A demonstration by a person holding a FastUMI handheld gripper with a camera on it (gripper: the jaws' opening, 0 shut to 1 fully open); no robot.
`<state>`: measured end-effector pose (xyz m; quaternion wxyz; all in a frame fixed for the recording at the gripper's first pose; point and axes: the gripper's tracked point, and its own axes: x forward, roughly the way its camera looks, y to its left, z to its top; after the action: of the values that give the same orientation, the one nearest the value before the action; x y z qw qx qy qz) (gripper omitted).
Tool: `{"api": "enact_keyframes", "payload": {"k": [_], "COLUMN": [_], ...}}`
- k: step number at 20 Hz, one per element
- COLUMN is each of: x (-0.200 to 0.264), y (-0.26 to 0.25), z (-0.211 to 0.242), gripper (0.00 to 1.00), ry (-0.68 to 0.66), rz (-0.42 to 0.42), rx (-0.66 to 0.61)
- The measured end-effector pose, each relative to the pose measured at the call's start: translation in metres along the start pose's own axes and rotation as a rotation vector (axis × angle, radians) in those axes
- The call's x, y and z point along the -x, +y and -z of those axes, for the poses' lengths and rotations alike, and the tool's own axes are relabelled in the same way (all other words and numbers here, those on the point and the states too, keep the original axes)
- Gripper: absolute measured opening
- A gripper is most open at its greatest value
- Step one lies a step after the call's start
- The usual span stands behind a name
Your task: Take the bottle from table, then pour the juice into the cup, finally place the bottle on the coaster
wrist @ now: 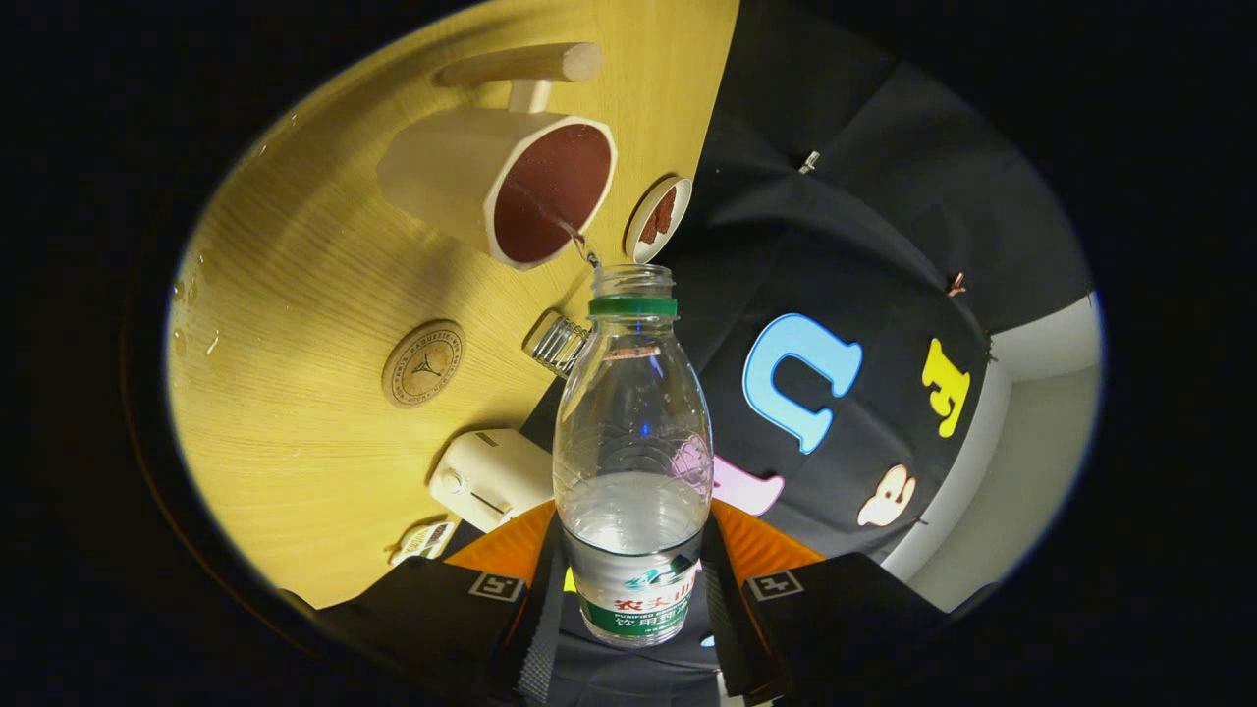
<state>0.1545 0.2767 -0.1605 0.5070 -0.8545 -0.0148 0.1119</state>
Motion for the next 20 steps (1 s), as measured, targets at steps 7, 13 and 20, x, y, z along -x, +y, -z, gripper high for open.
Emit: {"api": "enact_keyframes", "payload": {"k": [7, 13, 20], "x": [0.001, 0.000, 0.004], "y": [-0.017, -0.015, 0.038], "z": [0.002, 0.007, -0.013], "gripper": [0.67, 0.67, 0.67], "ry": [-0.024, -0.026, -0.034], "rz": [0.098, 0.089, -0.126], "rx": [0.116, 0.112, -0.360]}}
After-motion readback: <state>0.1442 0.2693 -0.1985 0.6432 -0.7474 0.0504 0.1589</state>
